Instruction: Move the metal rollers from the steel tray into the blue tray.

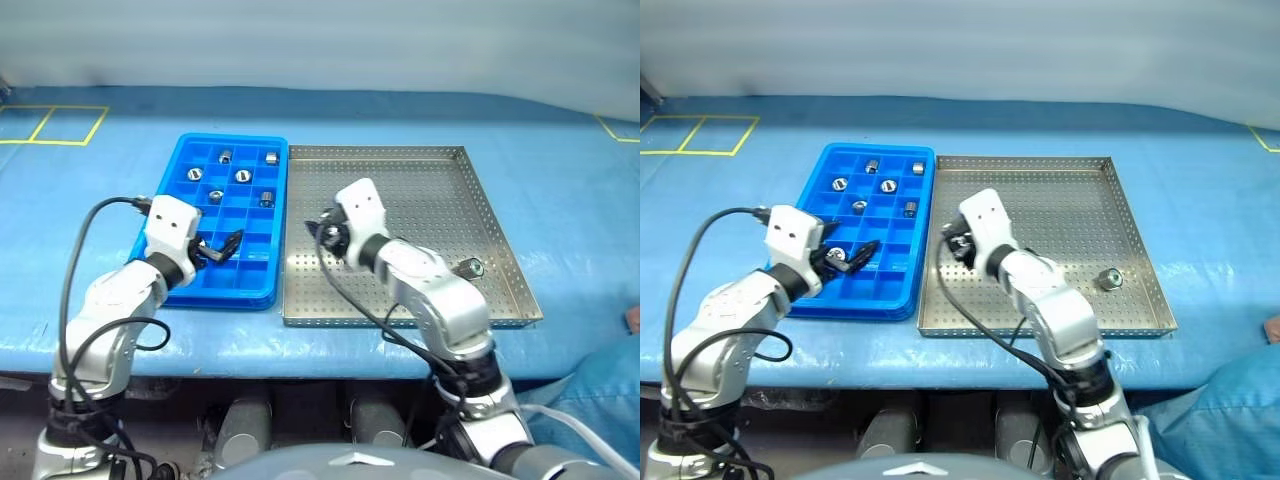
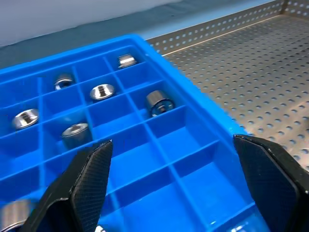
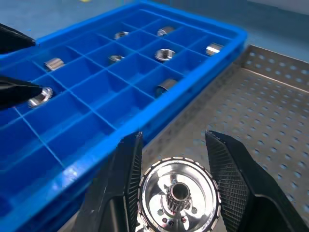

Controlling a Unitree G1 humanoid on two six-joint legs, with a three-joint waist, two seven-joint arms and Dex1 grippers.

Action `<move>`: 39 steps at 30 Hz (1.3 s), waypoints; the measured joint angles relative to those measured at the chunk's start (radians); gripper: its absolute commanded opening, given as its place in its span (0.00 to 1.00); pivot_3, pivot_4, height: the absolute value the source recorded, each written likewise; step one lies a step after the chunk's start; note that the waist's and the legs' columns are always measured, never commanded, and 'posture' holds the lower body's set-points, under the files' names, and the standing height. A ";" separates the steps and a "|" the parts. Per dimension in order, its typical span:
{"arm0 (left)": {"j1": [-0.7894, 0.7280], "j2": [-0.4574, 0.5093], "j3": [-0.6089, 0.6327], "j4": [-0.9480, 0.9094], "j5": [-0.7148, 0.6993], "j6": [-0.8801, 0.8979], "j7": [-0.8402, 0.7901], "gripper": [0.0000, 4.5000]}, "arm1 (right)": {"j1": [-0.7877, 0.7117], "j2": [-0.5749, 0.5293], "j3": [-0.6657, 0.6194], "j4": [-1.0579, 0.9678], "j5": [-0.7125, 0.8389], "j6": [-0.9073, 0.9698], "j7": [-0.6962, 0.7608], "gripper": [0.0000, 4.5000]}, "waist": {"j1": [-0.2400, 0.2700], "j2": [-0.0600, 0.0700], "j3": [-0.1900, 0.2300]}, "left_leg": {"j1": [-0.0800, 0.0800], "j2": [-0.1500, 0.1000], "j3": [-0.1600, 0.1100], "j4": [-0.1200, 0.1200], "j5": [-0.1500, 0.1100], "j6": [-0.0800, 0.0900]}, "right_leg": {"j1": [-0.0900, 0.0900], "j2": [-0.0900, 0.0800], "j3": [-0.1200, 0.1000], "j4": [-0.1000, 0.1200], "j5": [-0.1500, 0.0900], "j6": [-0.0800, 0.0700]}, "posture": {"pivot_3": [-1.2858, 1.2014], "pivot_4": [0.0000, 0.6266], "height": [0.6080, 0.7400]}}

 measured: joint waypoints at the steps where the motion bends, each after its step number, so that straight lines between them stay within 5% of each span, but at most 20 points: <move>1: 0.009 0.005 0.022 -0.005 0.009 0.018 0.023 0.97 | -0.026 0.028 0.016 0.049 0.001 -0.035 0.012 0.43 | 0.006 0.000 0.000 | 0.000 0.000 0.000 0.000 0.000 0.000 | 0.000 0.000 0.000 0.000 0.000 0.000 | 0.61 0.24 1.00; 7: 0.012 -0.009 0.122 -0.006 0.072 0.125 0.165 0.97 | -0.092 0.159 0.111 0.240 0.009 -0.155 0.090 0.43 | 0.040 -0.001 0.000 | 0.000 0.000 -0.001 -0.002 0.000 0.000 | 0.000 0.000 -0.001 0.000 0.000 0.000 | 0.64 0.24 1.00; 15: 0.058 -0.024 0.142 -0.078 0.072 0.181 0.191 0.97 | -0.090 0.194 0.180 0.342 0.014 -0.161 0.137 0.43 | 0.078 -0.002 0.000 | 0.001 0.000 -0.001 -0.002 0.000 -0.002 | 0.000 0.000 -0.002 0.000 -0.001 -0.001 | 0.66 0.24 1.00; 22: 0.052 -0.042 0.123 -0.081 0.072 0.187 0.191 0.97 | -0.089 0.187 0.161 0.399 -0.005 -0.197 0.127 0.88 | 0.092 -0.002 0.000 | 0.001 0.000 -0.001 -0.003 0.000 -0.003 | -0.001 0.000 -0.002 0.000 -0.001 -0.002 | 0.64 0.24 1.00; 25: 0.034 -0.046 0.091 -0.079 0.070 0.184 0.175 0.97 | -0.087 0.185 0.140 0.385 -0.011 -0.204 0.108 0.88 | 0.092 -0.002 0.000 | 0.001 0.000 -0.001 -0.004 0.000 -0.004 | -0.001 0.000 -0.002 0.000 -0.001 -0.002 | 0.63 0.24 1.00; 32: -0.021 -0.101 -0.077 -0.070 -0.001 0.091 0.048 0.97 | 0.006 -0.014 0.026 0.079 -0.048 -0.152 0.054 0.88 | 0.103 -0.003 0.000 | 0.000 -0.001 -0.001 -0.003 0.000 -0.004 | 0.000 -0.002 -0.002 -0.003 -0.001 -0.002 | 0.60 0.24 1.00; 39: -0.072 -0.125 -0.230 0.000 -0.011 0.026 -0.030 0.97 | 0.181 -0.181 -0.131 -0.113 -0.071 0.012 -0.006 0.88 | 0.055 -0.003 0.000 | 0.000 0.000 0.000 -0.004 0.000 -0.004 | -0.001 -0.001 -0.002 -0.001 -0.002 -0.003 | 0.56 0.24 1.00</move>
